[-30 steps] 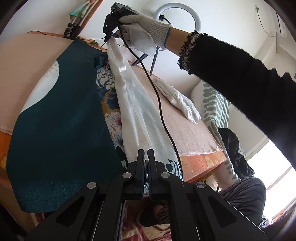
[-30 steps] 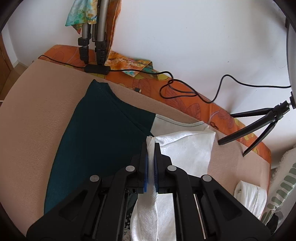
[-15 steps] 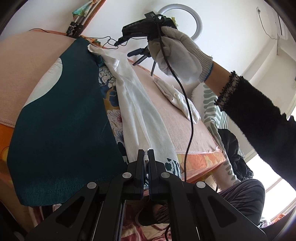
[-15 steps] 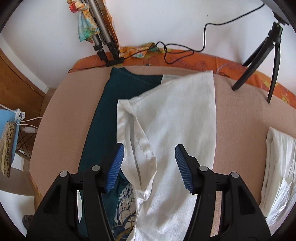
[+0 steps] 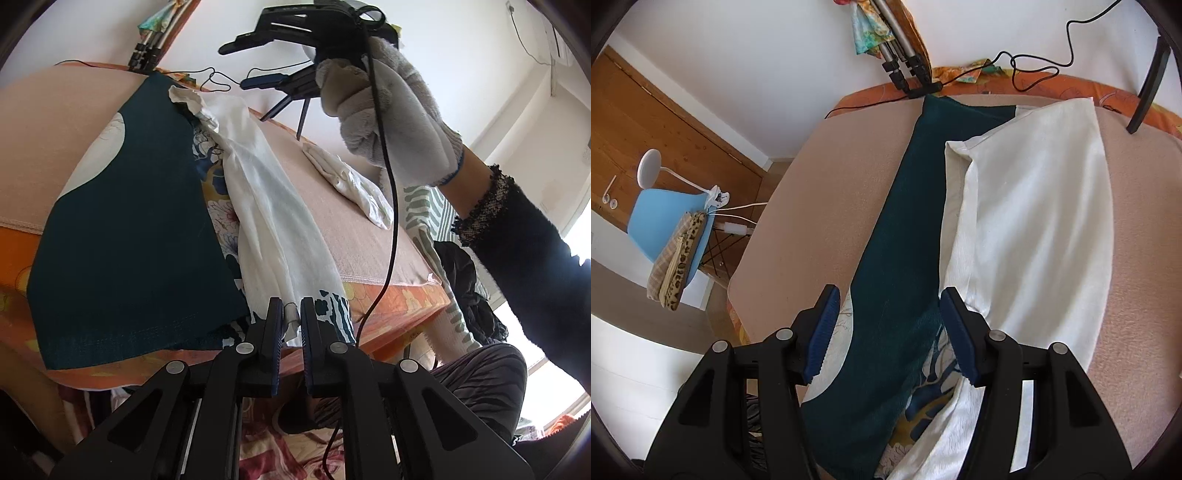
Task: Fold small clothes
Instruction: 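Move both tools to the printed hem edge of the folded shirt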
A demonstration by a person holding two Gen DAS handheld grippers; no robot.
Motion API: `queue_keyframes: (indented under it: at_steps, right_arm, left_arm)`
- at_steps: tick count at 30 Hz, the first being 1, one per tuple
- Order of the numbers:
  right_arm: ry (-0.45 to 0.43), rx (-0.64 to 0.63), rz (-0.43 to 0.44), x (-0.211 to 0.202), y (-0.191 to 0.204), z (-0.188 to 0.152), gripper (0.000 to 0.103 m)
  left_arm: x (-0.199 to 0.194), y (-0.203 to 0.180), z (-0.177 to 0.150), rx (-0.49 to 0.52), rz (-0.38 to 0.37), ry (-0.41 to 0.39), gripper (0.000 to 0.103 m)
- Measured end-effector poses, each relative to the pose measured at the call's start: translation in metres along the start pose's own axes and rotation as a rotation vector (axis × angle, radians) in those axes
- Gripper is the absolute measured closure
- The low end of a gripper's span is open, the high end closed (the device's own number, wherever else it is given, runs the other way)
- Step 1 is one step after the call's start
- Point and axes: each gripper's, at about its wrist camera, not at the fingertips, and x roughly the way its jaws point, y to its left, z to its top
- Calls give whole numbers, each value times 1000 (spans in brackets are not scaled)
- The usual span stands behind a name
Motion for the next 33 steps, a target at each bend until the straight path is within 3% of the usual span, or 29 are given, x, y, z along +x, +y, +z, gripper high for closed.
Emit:
queue_keyframes:
  at_steps: [4, 9, 12, 18, 24, 26, 27, 30, 33]
  right_arm:
    - [-65, -4, -105, -52, -3, -45, 43]
    - [-39, 4, -276, -78, -14, -116, 43]
    - [-8, 13, -332, -78, -17, -162, 43]
    - [29, 90, -327, -72, -34, -225, 43]
    - [28, 139, -270, -74, -43, -253, 46]
    - [21, 140, -253, -76, -44, -255, 46]
    - [18, 137, -245, -76, -43, -256, 46]
    - [9, 122, -229, -77, -39, -257, 46]
    - [11, 101, -223, -74, -34, -260, 46]
  left_arm:
    - [-8, -2, 0, 15, -2, 10, 86]
    - [-16, 3, 5, 10, 14, 8, 66]
    - [-11, 5, 11, 3, 41, 17, 65]
    - [1, -26, 13, 183, 125, 19, 65]
    - [31, -37, 15, 321, 218, 76, 65]
    - [37, -34, 15, 335, 204, 86, 80]
    - [39, -30, 14, 325, 188, 96, 96]
    - [37, -14, 17, 208, 110, 114, 100]
    - [11, 5, 25, -28, -47, 63, 100]
